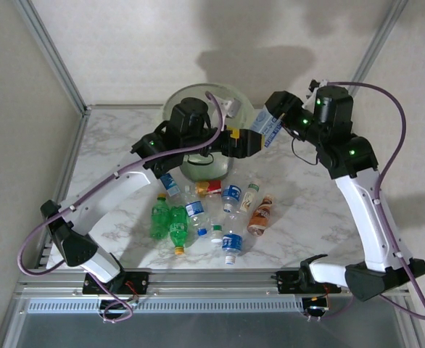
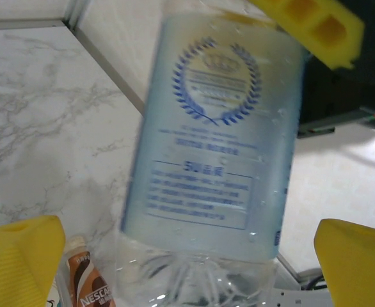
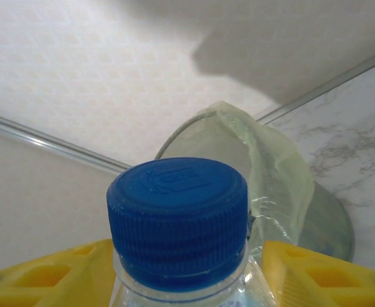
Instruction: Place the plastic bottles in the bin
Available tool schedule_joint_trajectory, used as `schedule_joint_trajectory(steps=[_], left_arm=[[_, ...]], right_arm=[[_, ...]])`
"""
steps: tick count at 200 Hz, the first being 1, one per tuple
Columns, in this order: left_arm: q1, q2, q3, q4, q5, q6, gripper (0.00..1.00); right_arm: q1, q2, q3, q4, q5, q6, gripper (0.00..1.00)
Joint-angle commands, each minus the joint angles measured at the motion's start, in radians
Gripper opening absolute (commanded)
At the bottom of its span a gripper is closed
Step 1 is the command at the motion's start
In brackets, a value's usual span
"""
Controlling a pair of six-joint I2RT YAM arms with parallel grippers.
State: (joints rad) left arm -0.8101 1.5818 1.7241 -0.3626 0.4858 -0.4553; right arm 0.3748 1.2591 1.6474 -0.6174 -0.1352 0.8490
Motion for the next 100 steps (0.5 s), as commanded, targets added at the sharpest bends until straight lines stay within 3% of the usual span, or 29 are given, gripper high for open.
schedule_joint_trajectory(steps=[1, 29, 100], left_arm=[[-0.009, 0.015, 0.043, -0.030, 0.026, 0.054, 0.99], [-0.012, 0.038, 0.069, -0.060, 0.009, 0.068, 0.98], [-0.014, 0.045, 0.082, -0.058, 0.039, 0.081, 0.74]], right_arm=[[0.028, 0.013, 0.041, 0.048, -0.032, -0.005, 0.60], [0.047, 0.013, 0.039, 0.066, -0.034, 0.005, 0.60], [0.055, 0.013, 0.026, 0.076, -0.026, 0.022, 0.61]])
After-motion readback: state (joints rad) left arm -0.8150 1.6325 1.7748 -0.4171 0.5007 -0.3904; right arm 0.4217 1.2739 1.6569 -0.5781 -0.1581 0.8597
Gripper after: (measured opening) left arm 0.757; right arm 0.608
